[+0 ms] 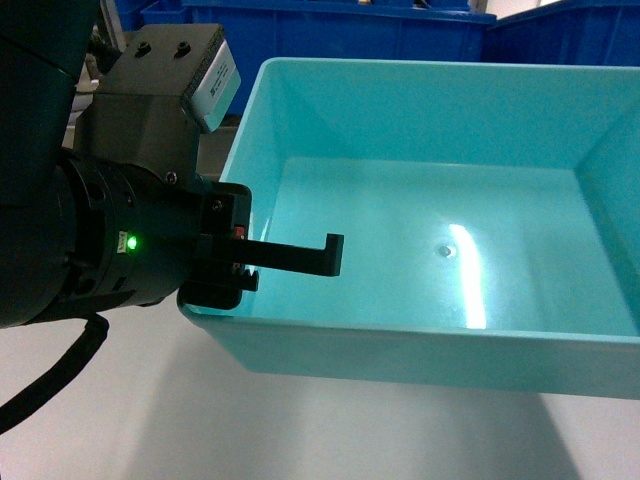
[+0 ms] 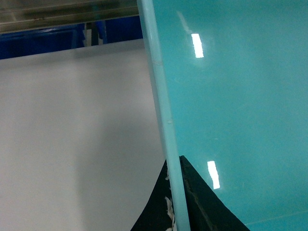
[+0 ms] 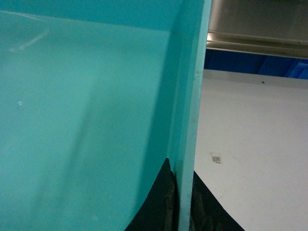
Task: Organize blue bins on left shelf correctly
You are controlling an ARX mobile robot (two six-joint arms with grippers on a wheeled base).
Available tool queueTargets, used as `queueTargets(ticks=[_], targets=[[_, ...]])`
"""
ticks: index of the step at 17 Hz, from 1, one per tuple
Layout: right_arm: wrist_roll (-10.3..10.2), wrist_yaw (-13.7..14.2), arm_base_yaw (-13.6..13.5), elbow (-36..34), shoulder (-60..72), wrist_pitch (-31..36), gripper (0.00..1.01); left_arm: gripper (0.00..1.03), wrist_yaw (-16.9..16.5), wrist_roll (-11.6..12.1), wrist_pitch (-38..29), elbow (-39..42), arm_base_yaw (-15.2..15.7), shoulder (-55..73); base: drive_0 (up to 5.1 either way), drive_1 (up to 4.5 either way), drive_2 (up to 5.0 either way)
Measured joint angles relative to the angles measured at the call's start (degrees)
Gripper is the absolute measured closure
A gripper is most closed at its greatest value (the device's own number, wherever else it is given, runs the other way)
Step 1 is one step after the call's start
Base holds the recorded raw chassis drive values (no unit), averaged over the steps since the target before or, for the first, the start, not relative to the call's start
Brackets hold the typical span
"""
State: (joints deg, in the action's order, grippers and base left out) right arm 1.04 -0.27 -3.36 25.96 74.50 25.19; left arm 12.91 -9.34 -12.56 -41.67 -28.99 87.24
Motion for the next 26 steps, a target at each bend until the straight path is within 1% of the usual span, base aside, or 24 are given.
queueTargets(ticks=[26], targets=[[-0.02, -0.11, -0.02, 0.0, 0.0, 0.07, 0.99, 1.01, -0.04, 0.35, -0.07, 0.0, 0.11, 0.0, -5.0, 2.44, 2.4]])
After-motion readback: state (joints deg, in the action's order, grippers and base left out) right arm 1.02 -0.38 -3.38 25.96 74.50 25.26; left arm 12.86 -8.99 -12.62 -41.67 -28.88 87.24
